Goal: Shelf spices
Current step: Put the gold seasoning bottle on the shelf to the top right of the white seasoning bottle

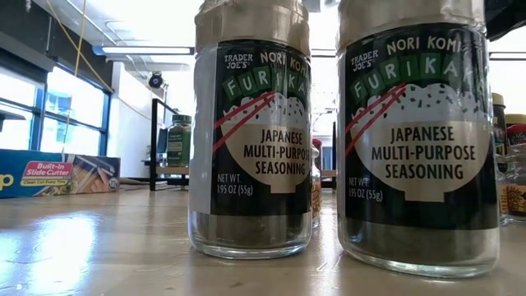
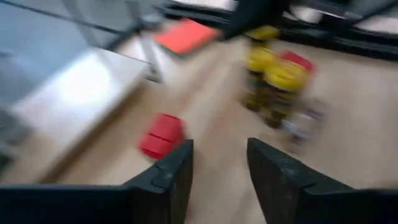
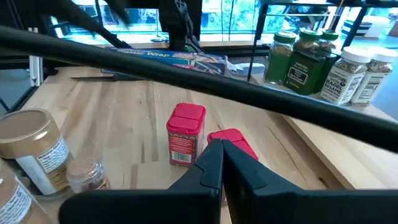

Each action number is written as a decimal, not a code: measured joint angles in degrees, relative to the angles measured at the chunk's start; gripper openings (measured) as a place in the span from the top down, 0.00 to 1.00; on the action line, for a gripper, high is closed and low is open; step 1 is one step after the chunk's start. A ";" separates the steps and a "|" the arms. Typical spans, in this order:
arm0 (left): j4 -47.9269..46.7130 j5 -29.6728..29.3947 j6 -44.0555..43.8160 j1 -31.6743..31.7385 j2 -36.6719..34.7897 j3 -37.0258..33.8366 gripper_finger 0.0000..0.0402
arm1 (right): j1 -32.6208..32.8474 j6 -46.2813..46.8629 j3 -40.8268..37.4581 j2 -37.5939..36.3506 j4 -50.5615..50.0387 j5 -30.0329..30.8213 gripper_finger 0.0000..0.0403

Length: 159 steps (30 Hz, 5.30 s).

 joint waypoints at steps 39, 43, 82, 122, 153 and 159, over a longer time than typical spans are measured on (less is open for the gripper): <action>8.27 26.93 -25.03 -7.55 13.39 -0.26 0.40 | -1.92 -6.45 0.02 4.70 10.82 -4.41 1.00; 8.50 27.09 -25.07 -6.87 12.89 0.03 0.40 | -1.92 -6.47 0.02 4.70 10.75 -4.86 1.00; 3.27 31.53 12.44 -7.01 14.93 -0.04 0.40 | -3.23 -5.55 0.09 4.71 10.51 -6.79 1.00; 13.67 35.94 30.33 1.00 8.73 -0.02 0.40 | 17.62 10.29 15.02 20.53 3.86 -19.68 0.52; -8.48 10.15 -2.58 -10.90 8.64 -0.02 0.40 | 15.62 -11.49 42.19 35.65 -36.58 -19.51 0.25; -10.92 3.99 -8.53 -14.22 8.64 -0.02 0.40 | 19.02 2.66 41.70 35.07 -45.54 -19.17 0.25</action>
